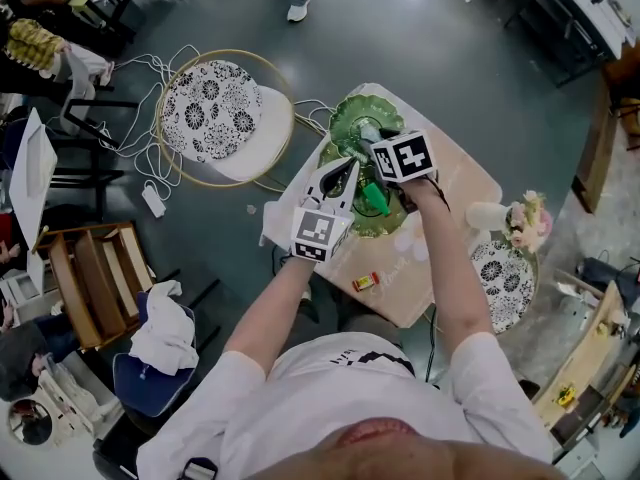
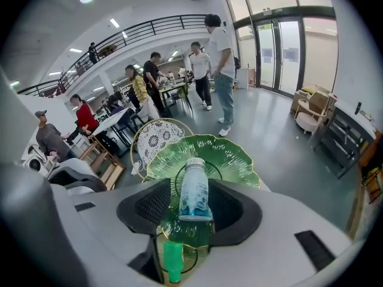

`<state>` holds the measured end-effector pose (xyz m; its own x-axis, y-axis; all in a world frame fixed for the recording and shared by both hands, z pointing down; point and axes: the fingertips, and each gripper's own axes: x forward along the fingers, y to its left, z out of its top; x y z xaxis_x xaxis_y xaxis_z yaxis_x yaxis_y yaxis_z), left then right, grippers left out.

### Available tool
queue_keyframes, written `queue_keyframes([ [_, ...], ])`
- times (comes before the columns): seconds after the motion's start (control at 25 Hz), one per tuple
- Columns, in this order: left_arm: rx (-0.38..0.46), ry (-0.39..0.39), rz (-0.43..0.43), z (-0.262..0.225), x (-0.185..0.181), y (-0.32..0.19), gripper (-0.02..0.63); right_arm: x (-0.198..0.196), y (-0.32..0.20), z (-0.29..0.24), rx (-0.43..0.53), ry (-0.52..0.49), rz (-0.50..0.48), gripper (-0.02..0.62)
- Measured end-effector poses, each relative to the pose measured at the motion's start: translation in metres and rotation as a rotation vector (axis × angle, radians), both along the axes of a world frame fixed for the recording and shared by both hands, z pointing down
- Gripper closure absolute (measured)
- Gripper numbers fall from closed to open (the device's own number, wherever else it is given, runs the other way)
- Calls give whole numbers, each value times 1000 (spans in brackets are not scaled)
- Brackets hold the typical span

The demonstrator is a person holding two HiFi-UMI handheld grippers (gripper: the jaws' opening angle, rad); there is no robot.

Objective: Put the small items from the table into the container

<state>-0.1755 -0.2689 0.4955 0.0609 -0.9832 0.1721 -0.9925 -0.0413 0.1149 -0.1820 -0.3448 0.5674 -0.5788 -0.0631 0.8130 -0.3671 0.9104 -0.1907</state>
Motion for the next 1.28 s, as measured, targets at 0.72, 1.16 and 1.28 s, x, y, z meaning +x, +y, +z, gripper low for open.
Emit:
queue_keyframes([
  [0.72,23,-14,27,-25,17,27,598,18,41,-72,73,-238,63,507],
  [1.16,37,-10,53,-56,25,71,598,35,114,-115,145,-382,80,581],
  [1.28,43,-6,67,-67,29,87,598,44,133,-123,162,-412,118,581],
])
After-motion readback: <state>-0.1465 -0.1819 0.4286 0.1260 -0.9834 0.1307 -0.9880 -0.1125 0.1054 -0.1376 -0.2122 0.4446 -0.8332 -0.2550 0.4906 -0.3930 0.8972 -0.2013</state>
